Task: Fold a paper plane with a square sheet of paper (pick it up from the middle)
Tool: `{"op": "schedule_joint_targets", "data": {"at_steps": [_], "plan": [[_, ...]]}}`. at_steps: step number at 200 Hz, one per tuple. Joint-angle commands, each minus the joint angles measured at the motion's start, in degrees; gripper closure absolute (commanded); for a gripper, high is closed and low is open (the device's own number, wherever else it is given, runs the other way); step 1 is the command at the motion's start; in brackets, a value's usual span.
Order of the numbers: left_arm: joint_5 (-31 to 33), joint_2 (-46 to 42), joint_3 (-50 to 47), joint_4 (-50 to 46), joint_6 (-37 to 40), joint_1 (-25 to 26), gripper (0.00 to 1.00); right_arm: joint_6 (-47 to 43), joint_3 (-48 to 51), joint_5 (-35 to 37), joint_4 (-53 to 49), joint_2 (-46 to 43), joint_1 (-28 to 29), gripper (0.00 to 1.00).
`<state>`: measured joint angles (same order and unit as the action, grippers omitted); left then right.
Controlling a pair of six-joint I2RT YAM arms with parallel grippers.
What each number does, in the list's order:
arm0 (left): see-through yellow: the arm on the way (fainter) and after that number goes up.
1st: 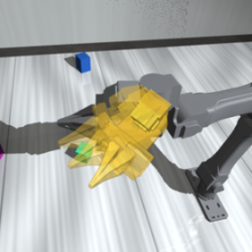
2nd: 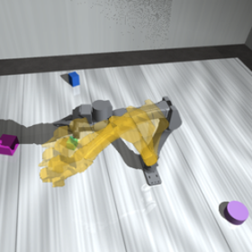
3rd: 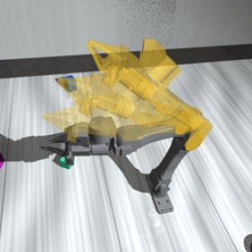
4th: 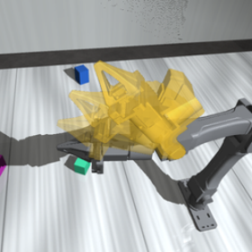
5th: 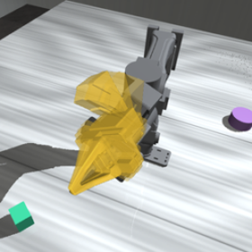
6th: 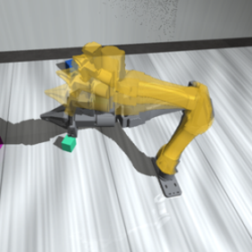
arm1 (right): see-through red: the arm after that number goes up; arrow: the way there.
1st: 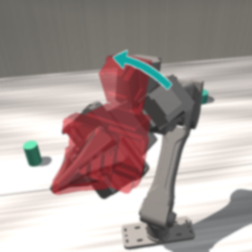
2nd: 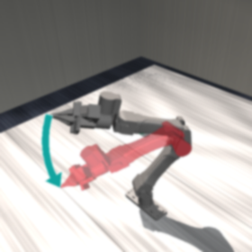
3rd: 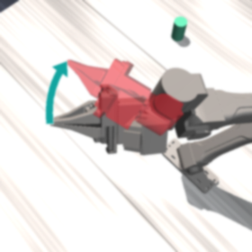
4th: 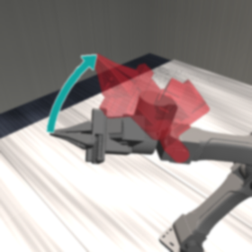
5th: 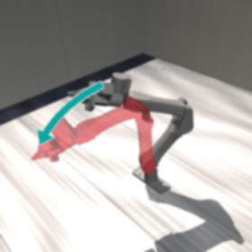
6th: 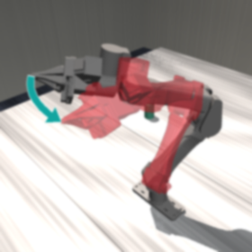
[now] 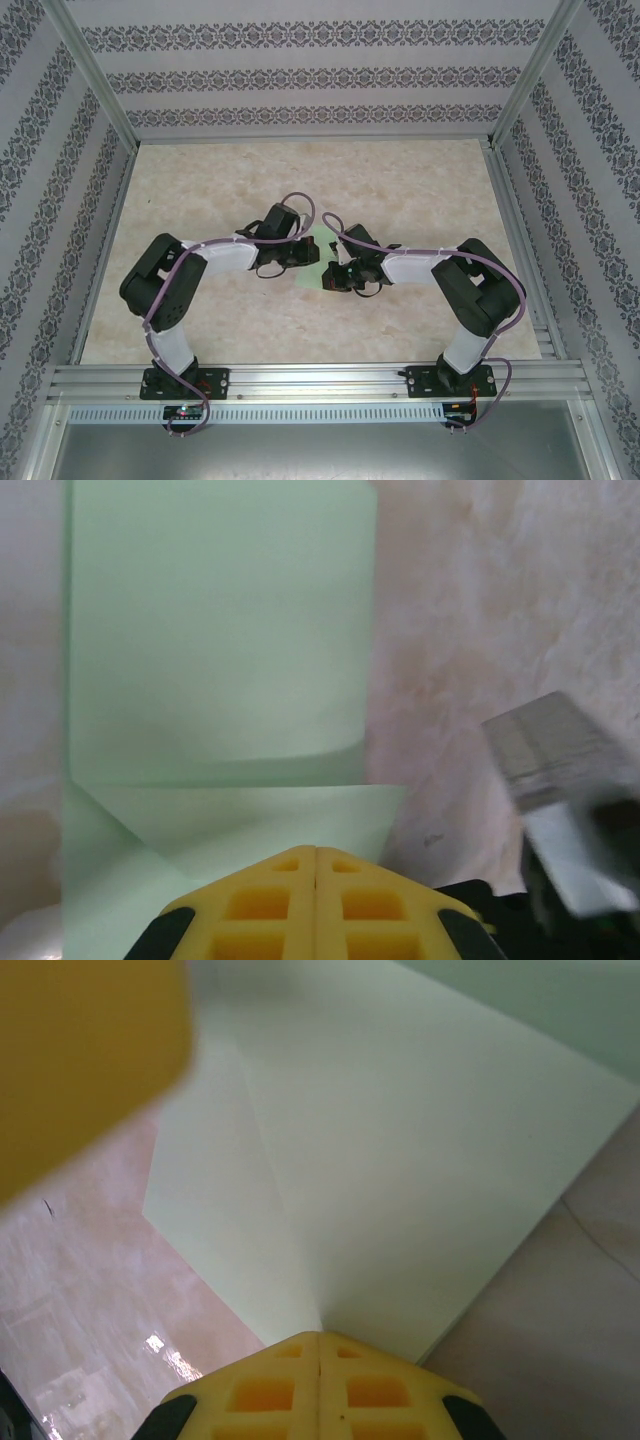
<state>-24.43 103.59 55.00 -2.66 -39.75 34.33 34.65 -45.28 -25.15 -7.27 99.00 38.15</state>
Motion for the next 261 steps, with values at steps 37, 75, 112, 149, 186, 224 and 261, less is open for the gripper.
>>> {"op": "schedule_joint_targets", "data": {"at_steps": [37, 75, 112, 149, 186, 224, 261], "plan": [[3.9, 4.7, 1.8, -2.6, -0.6, 0.6, 0.97, 0.0, 0.9, 2.9, -8.4, 1.0, 0.9, 1.0], [7.6, 6.3, 1.6, -6.3, -0.3, 0.6, 0.97, -0.3, 4.3, 2.7, -8.7, -0.8, 1.1, 1.0], [7.8, 6.3, 1.2, -7.0, -0.3, 0.6, 0.98, 0.8, 9.3, 2.7, -7.3, -3.7, 1.1, 1.0], [7.0, 6.0, 2.6, -7.6, 0.2, 0.6, 0.97, 1.6, 9.0, 3.7, -8.1, -6.4, 1.1, 1.0], [2.5, 2.8, 4.6, -5.7, 0.0, 0.6, 0.87, 4.1, 5.8, 7.2, -7.9, -13.1, -0.3, 0.92], [4.1, -3.4, 4.6, -5.9, -2.0, 0.5, 0.65, 5.1, 2.6, 8.5, -4.9, -13.7, -4.5, 0.71], [6.8, -7.1, -0.7, -4.1, -5.6, -1.0, 0.61, 4.6, -1.4, 6.8, -2.6, -9.1, -7.3, 0.6]]}}
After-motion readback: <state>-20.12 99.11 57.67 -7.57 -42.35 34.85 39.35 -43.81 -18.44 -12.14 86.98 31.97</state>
